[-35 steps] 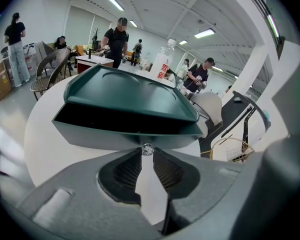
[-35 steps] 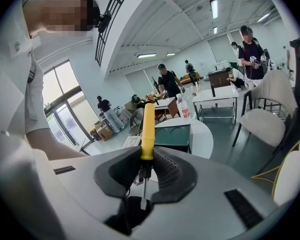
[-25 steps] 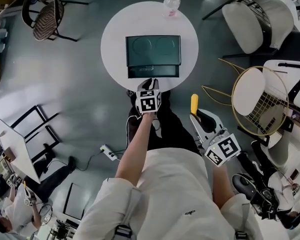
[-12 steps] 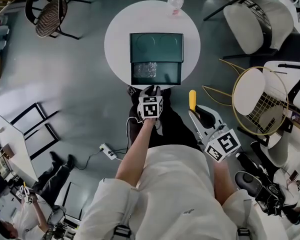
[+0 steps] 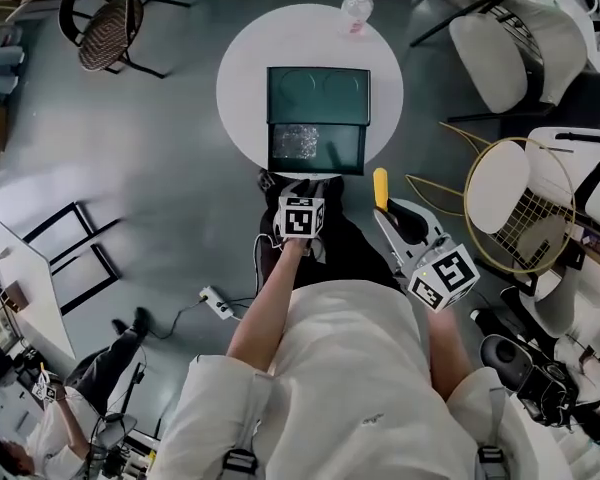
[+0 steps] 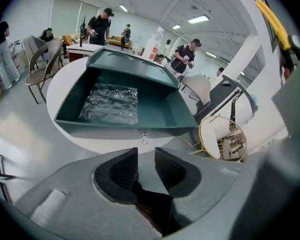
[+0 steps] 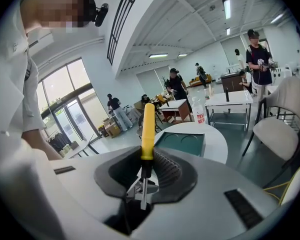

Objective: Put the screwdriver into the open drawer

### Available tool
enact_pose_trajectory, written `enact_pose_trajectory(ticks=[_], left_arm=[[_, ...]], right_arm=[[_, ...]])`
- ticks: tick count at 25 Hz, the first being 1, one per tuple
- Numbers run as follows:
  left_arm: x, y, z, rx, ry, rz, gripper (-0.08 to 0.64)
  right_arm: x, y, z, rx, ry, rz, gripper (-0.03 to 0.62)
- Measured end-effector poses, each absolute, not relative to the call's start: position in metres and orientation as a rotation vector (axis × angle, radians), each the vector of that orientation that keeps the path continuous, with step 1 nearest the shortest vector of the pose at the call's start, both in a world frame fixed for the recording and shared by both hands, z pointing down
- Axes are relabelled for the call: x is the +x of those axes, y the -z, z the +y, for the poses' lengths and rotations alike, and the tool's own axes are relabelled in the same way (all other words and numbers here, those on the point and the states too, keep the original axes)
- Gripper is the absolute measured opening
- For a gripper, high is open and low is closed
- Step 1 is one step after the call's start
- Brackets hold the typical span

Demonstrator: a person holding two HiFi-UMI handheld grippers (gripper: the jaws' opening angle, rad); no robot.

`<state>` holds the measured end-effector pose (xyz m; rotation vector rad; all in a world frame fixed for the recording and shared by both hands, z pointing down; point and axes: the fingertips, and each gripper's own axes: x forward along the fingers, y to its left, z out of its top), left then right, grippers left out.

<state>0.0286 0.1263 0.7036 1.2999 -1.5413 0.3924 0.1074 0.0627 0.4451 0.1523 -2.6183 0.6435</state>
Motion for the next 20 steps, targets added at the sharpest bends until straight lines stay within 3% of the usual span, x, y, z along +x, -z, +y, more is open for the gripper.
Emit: enact_pose_trajectory(ticks=[5, 12, 20], left_arm=[[0.028, -0.675, 0.150, 1.347, -0.377, -1.503, 0.096], [0.004, -0.611, 0.164, 1.425, -0.310, -1.606, 0.032], [-0.021, -0.549, 0.181, 1.468, -0.250, -1.712, 0.012]], right_arm=[[0.093, -0.441, 0.058, 0.115, -0.599, -2.640, 0.081], [0.066, -0.462, 0.047, 0.038, -0.479, -2.608, 0.081], [0.024, -0.517, 0.051, -0.101, -0.188, -2.441, 0.081]])
